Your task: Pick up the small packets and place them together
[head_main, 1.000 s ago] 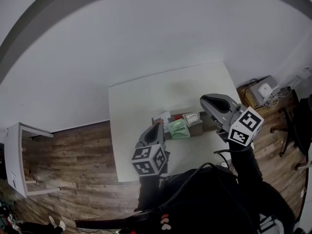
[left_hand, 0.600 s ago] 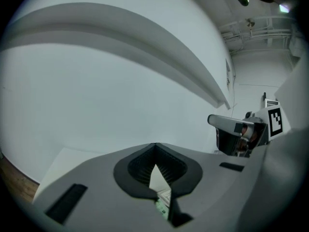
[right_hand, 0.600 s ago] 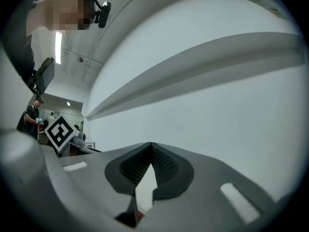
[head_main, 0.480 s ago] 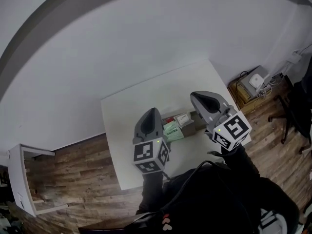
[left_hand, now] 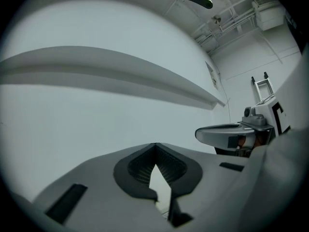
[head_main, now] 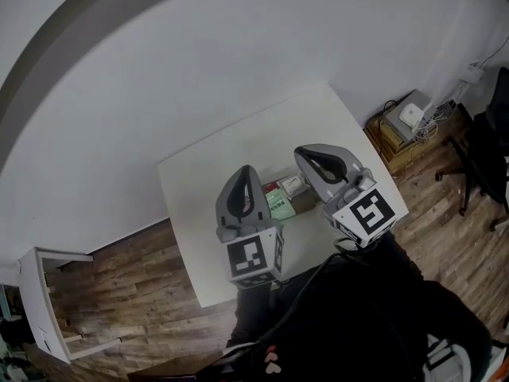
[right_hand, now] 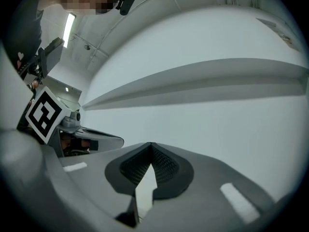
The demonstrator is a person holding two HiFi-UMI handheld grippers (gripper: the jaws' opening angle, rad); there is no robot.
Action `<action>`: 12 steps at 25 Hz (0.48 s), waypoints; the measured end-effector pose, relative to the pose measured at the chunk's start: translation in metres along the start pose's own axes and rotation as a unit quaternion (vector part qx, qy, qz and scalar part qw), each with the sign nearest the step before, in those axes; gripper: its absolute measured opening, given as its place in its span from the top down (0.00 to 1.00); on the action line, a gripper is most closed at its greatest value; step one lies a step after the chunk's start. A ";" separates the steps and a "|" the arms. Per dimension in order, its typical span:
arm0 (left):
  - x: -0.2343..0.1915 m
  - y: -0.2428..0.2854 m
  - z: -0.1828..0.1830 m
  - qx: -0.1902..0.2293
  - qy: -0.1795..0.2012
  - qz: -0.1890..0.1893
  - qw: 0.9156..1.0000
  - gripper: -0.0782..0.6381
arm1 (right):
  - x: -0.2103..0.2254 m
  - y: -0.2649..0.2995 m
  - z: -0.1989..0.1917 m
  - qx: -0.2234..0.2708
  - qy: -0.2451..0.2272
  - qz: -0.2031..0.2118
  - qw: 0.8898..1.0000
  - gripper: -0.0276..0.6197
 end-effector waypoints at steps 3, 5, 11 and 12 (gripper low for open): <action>0.004 -0.002 0.000 0.000 0.001 -0.004 1.000 0.89 | -0.001 -0.002 0.000 0.004 0.000 -0.004 1.000 0.96; 0.006 -0.002 -0.001 -0.001 0.004 -0.007 1.000 0.89 | -0.001 -0.002 0.000 0.007 0.000 -0.006 1.000 0.96; 0.009 -0.003 -0.002 -0.003 0.011 -0.009 1.000 0.89 | 0.000 -0.003 0.003 0.014 -0.001 -0.014 1.000 0.96; 0.009 -0.003 -0.002 -0.003 0.012 -0.010 1.000 0.89 | 0.000 -0.003 0.003 0.016 -0.002 -0.015 1.000 0.96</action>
Point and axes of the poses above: the fingertips, and each gripper's own axes: y forward along the fingers, x to its right, z out of its top, the point moved 9 cm from there along -y, backward along the fingers, and after that the axes turned 7 degrees about y, right-handed, at the moved point
